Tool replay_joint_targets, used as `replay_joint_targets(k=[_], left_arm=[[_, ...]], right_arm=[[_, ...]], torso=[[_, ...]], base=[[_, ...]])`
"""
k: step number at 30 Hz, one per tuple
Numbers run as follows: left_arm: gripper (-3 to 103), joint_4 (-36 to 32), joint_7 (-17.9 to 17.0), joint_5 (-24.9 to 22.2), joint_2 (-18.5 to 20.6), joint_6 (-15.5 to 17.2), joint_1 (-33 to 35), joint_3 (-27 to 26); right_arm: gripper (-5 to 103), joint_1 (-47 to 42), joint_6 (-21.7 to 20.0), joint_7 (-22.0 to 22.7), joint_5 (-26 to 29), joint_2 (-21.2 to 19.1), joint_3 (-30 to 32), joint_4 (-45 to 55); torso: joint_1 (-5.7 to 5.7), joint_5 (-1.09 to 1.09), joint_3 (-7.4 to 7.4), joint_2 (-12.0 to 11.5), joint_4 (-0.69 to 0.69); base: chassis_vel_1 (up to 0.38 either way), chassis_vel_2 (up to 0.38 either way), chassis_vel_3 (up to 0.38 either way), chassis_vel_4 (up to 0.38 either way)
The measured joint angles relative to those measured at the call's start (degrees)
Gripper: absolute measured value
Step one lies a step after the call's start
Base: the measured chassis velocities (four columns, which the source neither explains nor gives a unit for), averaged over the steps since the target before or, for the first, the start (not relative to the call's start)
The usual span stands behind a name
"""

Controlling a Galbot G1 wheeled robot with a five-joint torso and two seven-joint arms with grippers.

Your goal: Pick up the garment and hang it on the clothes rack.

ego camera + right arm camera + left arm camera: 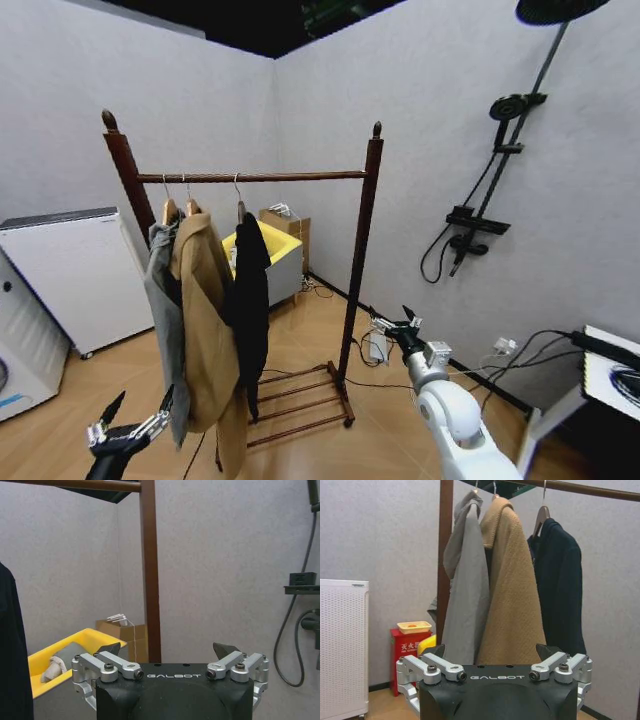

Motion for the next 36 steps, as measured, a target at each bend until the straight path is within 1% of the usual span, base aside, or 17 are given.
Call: replay_joint_targets(k=[9, 13, 20, 23, 29, 36], left_arm=[[100, 0.00, 0.00, 0.00, 0.00, 0.00, 0.00, 0.00], [100, 0.00, 0.00, 0.01, 0.00, 0.00, 0.00, 0.00], [100, 0.00, 0.00, 0.00, 0.00, 0.00, 0.00, 0.00], [100, 0.00, 0.00, 0.00, 0.00, 0.00, 0.00, 0.00], [100, 0.00, 0.00, 0.00, 0.00, 0.00, 0.00, 0.00], [100, 0.00, 0.01, 0.00, 0.00, 0.00, 0.00, 0.00]], right_arm=[[100, -1.02, -0.07, -0.25, -0.21, 0.44, -0.31, 0.85], [100, -1.62, 0.06, -0.31, -0.40, 0.58, -0.40, 1.17], [100, -1.91, 0.13, -0.42, -0.42, 0.55, -0.25, 1.58], [100, -1.92, 0.14, -0.45, -0.42, 0.55, -0.22, 1.70], [100, -2.25, 0.34, -0.80, -0.52, 0.69, -0.40, 1.80], [100, -2.42, 0.39, -0.97, -0.55, 0.72, -0.36, 2.08]], torso=[[0.01, 0.00, 0.00, 0.00, 0.00], [0.00, 0.00, 0.00, 0.01, -0.02], [0.00, 0.00, 0.00, 0.00, 0.01], [-0.01, 0.00, 0.00, 0.00, -0.02], [0.00, -0.01, 0.00, 0.00, 0.01], [0.00, -0.01, 0.00, 0.00, -0.01]], base=[[-0.055, -0.120, -0.121, -0.070], [-0.047, -0.196, -0.204, -0.049], [-0.051, -0.209, -0.207, -0.043], [-0.042, -0.204, -0.208, -0.055], [-0.041, -0.205, -0.218, -0.040], [-0.032, -0.229, -0.230, -0.026]])
